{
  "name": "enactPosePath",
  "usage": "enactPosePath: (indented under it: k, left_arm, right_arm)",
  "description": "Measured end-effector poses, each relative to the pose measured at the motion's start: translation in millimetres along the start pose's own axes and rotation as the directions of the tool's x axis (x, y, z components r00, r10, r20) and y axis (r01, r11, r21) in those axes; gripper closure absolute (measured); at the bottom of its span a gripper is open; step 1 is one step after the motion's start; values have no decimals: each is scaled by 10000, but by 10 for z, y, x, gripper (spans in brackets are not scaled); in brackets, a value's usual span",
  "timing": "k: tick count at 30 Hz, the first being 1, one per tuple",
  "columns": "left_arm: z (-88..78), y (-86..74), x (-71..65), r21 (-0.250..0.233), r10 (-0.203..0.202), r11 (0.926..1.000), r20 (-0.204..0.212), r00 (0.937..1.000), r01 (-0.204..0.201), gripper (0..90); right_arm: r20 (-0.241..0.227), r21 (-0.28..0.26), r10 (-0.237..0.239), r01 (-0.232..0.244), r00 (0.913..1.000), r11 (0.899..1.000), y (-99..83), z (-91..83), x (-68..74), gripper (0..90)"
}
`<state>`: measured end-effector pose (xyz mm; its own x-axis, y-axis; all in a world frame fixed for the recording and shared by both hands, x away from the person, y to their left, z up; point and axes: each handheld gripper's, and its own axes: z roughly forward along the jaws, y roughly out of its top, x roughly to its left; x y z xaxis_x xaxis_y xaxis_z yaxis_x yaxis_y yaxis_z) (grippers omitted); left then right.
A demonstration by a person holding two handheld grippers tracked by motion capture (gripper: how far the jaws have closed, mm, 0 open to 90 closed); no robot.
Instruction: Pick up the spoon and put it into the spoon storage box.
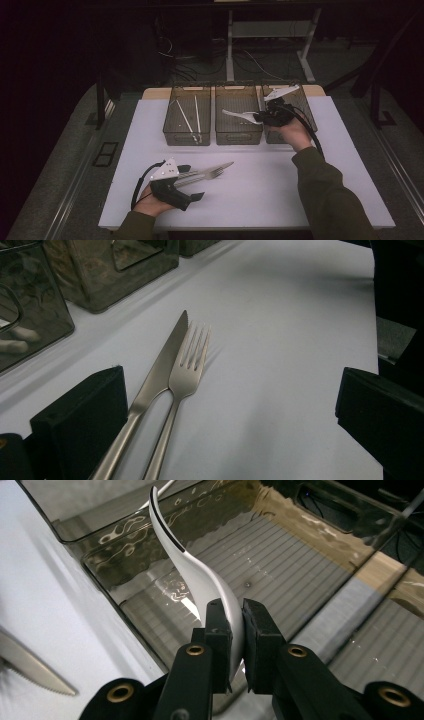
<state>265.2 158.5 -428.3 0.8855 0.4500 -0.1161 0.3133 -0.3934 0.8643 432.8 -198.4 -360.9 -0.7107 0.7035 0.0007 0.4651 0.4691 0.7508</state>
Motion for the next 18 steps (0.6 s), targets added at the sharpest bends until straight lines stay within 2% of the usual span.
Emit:
enactPosePath:
  k: [8,18]
  left_arm:
    - [6,-1,-8,-1,-21,10000,48,10000,21,0]
    - [11,1,-8,69,42,10000,82,10000,-42,0]
  right_arm:
    - [33,662,-208,205,9998,9976,12,251,93,820]
    - [33,1403,-365,357,9993,9895,-38,379,112,816]
